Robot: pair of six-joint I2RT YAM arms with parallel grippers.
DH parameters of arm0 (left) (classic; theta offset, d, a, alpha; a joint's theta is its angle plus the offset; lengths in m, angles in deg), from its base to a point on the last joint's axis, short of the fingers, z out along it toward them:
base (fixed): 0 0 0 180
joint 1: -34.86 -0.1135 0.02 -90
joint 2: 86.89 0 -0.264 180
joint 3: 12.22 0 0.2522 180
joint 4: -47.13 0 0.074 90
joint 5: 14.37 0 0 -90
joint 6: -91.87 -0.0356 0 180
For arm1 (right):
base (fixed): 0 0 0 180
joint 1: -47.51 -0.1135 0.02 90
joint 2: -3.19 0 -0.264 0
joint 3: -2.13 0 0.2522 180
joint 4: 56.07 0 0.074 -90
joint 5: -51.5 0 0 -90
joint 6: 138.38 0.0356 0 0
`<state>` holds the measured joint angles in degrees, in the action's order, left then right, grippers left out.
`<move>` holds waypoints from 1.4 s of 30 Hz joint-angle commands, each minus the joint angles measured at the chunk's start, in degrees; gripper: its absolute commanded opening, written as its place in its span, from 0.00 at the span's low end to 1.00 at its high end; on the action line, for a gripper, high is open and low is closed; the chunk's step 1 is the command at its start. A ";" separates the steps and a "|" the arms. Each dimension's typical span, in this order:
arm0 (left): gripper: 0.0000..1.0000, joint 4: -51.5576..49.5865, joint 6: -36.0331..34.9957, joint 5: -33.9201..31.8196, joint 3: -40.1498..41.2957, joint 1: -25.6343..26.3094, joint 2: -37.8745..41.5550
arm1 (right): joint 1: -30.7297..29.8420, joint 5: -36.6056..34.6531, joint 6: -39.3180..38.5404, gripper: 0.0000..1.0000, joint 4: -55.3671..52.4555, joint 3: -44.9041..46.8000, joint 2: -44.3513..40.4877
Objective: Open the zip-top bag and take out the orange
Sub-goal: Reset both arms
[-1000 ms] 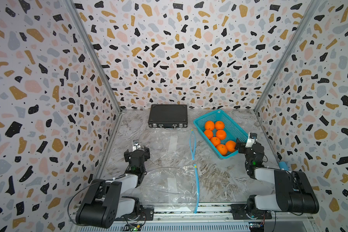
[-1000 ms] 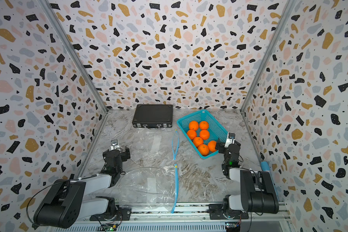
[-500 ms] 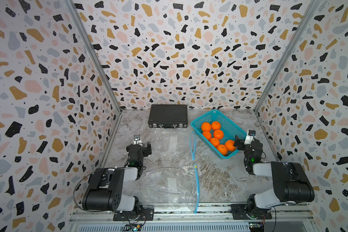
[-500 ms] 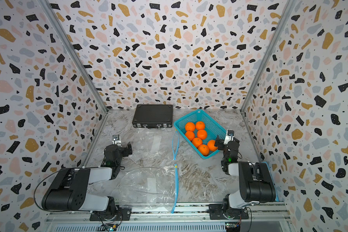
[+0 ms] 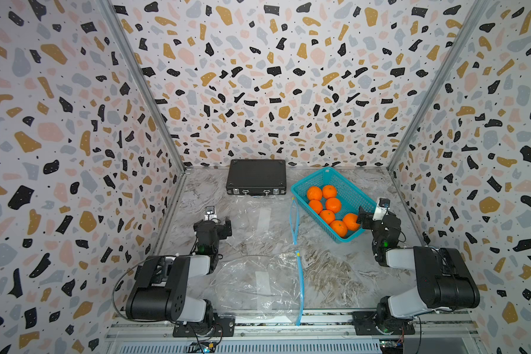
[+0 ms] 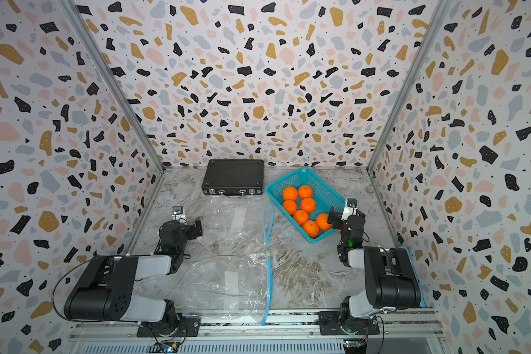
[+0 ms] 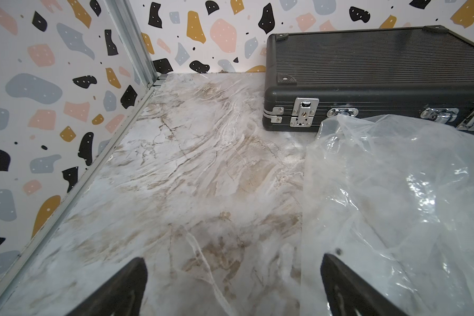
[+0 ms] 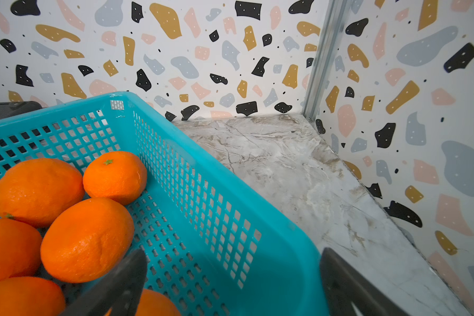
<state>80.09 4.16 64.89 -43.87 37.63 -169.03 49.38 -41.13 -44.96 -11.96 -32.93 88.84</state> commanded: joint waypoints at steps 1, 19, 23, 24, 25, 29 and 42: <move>0.99 1.53 -0.46 0.59 -0.59 -0.30 0.75 | -0.21 3.97 -2.20 1.00 -6.25 2.46 -1.23; 0.99 1.53 -0.49 0.56 -0.59 -0.30 0.70 | -0.24 -0.41 -0.83 1.00 -10.19 0.32 0.45; 0.99 1.44 -0.58 0.79 -0.72 -0.30 0.66 | -0.24 0.12 -0.96 1.00 -10.02 0.42 0.43; 0.99 1.53 -0.60 0.74 -0.66 -0.30 0.58 | -0.20 0.53 -1.05 1.00 -6.67 1.19 1.43; 0.99 1.46 -0.57 0.74 -0.72 -0.30 0.66 | -0.27 1.00 -1.24 1.00 -6.87 1.07 1.44; 0.99 1.53 -0.57 0.77 -0.65 -0.30 0.59 | -0.24 1.46 -1.40 1.00 -9.60 -0.28 1.67; 0.99 1.53 -0.58 0.80 -0.62 -0.30 0.63 | -0.20 6.78 -3.21 1.00 -16.80 1.36 -9.98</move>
<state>80.09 4.11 65.28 -43.87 37.54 -168.99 49.16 -38.01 -46.18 -15.83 -33.24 86.48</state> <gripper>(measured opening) 0.993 0.996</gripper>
